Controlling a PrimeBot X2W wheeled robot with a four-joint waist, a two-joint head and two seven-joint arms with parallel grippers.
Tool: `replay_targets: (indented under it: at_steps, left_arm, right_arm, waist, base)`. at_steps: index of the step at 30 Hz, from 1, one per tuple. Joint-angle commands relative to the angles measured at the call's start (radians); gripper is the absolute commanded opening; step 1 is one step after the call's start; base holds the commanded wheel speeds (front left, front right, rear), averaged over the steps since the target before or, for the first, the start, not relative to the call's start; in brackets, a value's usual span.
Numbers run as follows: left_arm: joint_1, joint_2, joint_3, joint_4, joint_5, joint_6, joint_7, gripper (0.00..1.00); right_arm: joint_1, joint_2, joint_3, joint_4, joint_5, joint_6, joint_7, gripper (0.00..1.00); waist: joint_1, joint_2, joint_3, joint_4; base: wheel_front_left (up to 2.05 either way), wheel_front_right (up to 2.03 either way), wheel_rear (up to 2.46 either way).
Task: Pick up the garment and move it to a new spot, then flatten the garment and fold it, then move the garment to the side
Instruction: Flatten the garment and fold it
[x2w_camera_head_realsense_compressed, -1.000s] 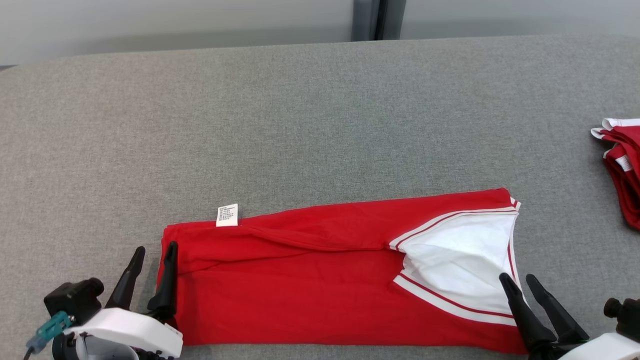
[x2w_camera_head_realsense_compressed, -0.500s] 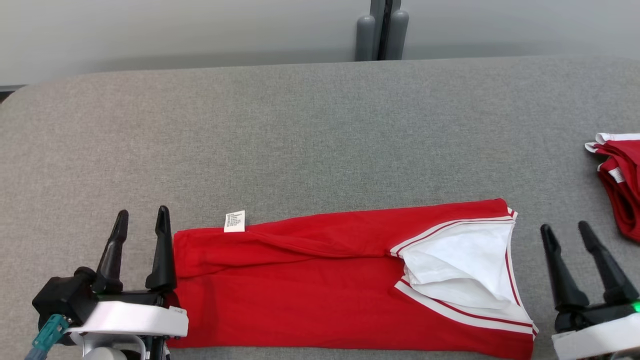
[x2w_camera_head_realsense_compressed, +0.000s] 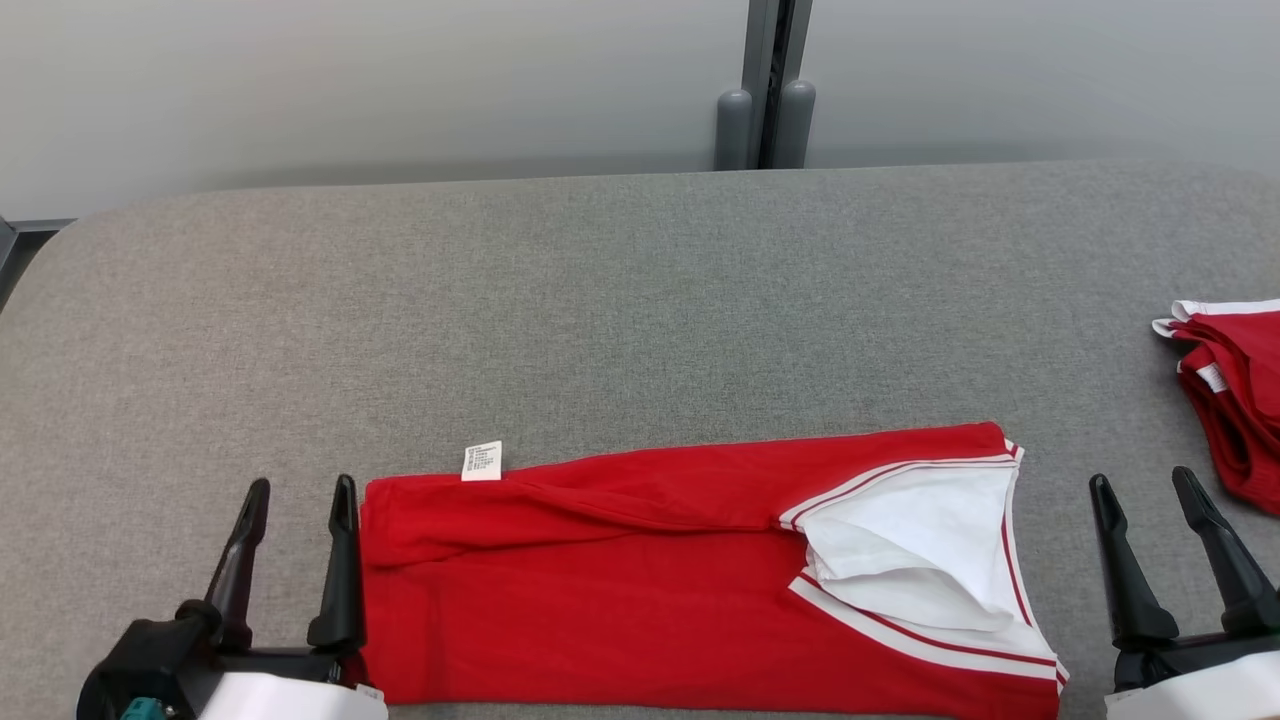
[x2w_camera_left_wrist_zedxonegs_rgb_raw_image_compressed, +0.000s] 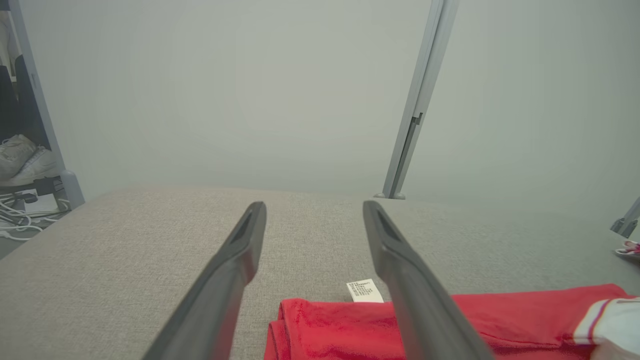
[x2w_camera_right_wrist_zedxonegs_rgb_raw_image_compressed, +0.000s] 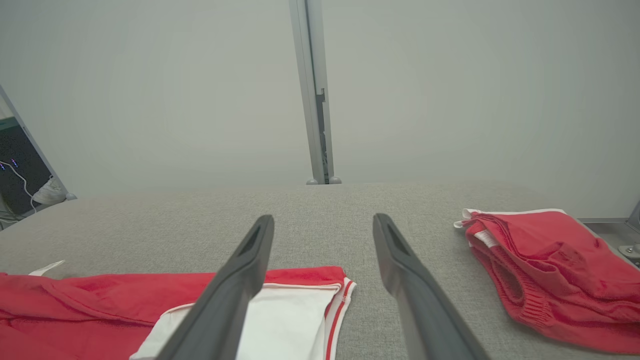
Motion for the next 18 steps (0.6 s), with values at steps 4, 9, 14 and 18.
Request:
replay_targets:
  at_steps: [4, 9, 14, 18]
  left_arm:
    - [0.025, 0.007, -0.011, 0.012, 0.001, 0.000, 0.004, 1.00]
    - [0.027, 0.011, -0.021, 0.029, -0.001, -0.007, 0.007, 1.00]
    - [0.022, 0.012, -0.027, 0.034, -0.002, -0.010, 0.007, 1.00]
    - [0.012, 0.014, -0.030, 0.037, -0.003, -0.010, 0.007, 1.00]
  right_arm:
    - [0.017, 0.003, -0.009, -0.003, -0.010, 0.000, 0.009, 1.00]
    - [0.021, 0.003, -0.014, 0.001, -0.014, 0.000, 0.015, 1.00]
    - [0.023, 0.003, -0.015, -0.001, -0.013, 0.000, 0.018, 1.00]
    - [0.020, 0.001, -0.016, -0.003, -0.012, 0.000, 0.022, 1.00]
  waist:
    - [0.0000, 0.0000, -0.010, 0.000]
    - [0.0000, 0.0000, -0.015, 0.000]
    - [0.0000, 0.0000, -0.015, 0.001]
    - [0.0000, 0.0000, -0.011, 0.002]
  base:
    - [0.00, 0.00, 0.00]
    - [0.00, 0.00, 0.00]
    - [0.00, 0.00, 0.00]
    - [0.00, 0.00, 0.00]
